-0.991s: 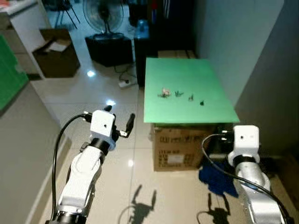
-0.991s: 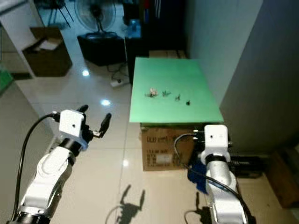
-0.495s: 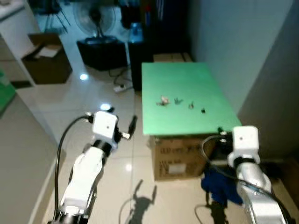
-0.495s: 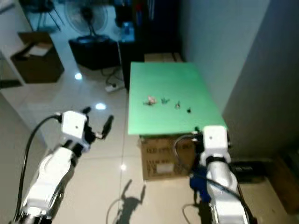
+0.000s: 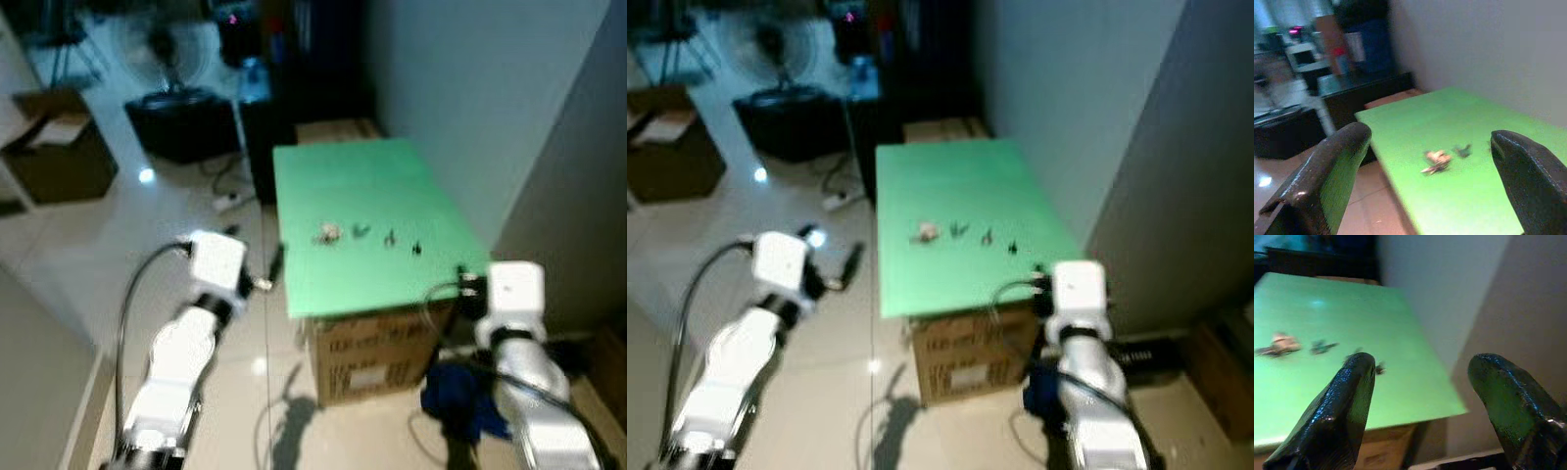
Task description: Hang keys on a hook
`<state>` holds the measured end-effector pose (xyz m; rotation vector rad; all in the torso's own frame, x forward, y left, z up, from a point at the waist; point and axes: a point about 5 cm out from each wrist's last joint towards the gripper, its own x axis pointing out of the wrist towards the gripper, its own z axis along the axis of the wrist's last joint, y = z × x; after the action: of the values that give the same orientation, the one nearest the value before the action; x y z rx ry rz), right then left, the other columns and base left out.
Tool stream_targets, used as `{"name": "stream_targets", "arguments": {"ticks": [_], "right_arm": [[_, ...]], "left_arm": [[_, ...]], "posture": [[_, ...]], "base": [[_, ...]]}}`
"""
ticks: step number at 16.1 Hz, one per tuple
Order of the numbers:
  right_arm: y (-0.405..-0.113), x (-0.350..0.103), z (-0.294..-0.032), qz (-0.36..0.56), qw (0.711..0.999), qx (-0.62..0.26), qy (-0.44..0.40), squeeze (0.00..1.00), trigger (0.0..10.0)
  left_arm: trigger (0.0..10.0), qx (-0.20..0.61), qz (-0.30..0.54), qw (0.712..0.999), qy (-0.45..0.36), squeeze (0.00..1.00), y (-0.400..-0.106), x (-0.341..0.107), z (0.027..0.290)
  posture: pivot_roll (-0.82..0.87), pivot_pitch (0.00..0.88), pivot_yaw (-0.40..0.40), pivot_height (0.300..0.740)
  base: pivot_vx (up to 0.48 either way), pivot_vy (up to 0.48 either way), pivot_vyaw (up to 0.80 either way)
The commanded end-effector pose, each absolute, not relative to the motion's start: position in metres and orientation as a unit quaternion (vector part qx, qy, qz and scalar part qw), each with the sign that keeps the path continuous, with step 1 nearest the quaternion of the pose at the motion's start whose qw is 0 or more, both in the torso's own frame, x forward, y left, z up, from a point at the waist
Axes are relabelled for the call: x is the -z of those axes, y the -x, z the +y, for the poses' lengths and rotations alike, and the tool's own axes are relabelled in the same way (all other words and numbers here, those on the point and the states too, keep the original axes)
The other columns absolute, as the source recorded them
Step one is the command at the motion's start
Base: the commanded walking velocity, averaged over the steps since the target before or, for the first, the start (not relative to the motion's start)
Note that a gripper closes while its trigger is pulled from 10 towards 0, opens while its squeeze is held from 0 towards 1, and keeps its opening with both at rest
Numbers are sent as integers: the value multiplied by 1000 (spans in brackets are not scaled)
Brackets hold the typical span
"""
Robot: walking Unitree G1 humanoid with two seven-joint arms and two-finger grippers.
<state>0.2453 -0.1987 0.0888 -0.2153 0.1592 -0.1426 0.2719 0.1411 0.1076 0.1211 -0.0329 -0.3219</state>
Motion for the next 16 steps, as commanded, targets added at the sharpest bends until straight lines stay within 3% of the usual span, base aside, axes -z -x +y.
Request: {"name": "stream_targets", "arguments": {"ticks": [1,6,10,16], "right_arm": [[-248,-93,-189,70,991,56,101,0,10000],[-249,-92,-188,75,990,62,100,0,10000],[-249,-91,-189,80,990,60,102,0,10000],[-248,-86,-182,96,989,17,110,0,10000]], "left_arm": [[10000,144,-17,987,-71,0,-272,-110,153],[10000,149,-18,986,-74,0,-275,-113,152],[10000,149,-17,986,-73,0,-274,-113,152],[10000,150,-15,986,-73,0,-273,-112,150]], "posture": [[-103,0,36,740],[-98,0,41,740],[-100,0,38,740],[-100,0,39,740]], "base": [[379,0,0],[381,0,0],[381,0,-800],[380,0,0]]}}
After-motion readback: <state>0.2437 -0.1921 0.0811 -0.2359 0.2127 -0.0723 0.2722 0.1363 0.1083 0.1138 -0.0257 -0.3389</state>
